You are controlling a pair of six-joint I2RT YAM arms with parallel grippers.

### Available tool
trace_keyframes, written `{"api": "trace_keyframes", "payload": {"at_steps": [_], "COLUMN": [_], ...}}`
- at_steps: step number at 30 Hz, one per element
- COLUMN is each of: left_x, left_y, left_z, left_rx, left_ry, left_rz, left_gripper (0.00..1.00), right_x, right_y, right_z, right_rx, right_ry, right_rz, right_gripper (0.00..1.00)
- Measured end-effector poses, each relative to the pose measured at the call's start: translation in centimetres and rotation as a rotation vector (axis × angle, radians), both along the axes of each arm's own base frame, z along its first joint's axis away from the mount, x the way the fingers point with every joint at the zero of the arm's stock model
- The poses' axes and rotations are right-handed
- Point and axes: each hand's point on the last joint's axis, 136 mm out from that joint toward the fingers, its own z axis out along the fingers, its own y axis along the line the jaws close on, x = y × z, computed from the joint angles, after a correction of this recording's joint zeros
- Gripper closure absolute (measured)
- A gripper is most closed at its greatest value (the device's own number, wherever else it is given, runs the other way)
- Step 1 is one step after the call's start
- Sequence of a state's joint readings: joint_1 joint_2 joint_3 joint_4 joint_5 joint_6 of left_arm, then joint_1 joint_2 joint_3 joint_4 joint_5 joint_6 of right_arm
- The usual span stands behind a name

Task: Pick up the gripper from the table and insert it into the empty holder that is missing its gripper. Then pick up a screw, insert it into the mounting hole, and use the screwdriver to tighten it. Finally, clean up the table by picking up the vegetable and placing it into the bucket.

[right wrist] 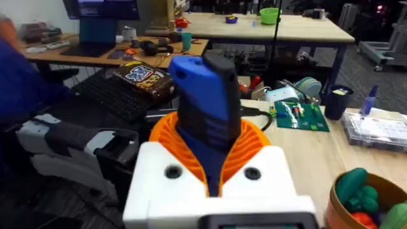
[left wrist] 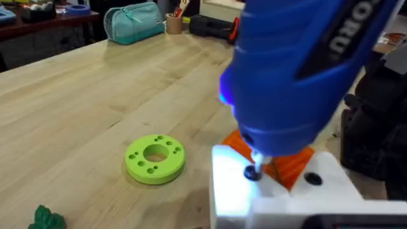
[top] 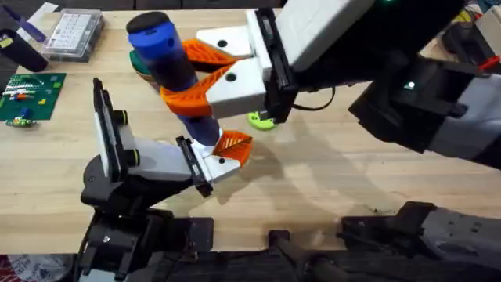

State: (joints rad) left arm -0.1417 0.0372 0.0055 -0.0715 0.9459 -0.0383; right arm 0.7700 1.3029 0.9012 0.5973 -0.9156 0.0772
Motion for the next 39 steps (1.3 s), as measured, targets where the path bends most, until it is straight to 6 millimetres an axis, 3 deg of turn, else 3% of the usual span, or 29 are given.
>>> {"api": "trace_keyframes", "payload": {"at_steps": [33, 39], "left_x": [0.0, 0.0], "left_y": [0.0, 0.0], "left_z": [0.0, 0.1], "left_rx": [0.000, -0.001], "left_ry": [0.000, -0.005], "left_rz": [0.000, 0.000], "left_gripper": [0.990, 0.990], "right_x": [0.3, 0.2], "right_y": [0.1, 0.0], "right_z": [-0.5, 0.8], "right_rx": [-0.019, 0.035], "right_ry": [0.012, -0.032], "right_rz": [-0.018, -0.017], "right_gripper": [0.947, 0.947]}}
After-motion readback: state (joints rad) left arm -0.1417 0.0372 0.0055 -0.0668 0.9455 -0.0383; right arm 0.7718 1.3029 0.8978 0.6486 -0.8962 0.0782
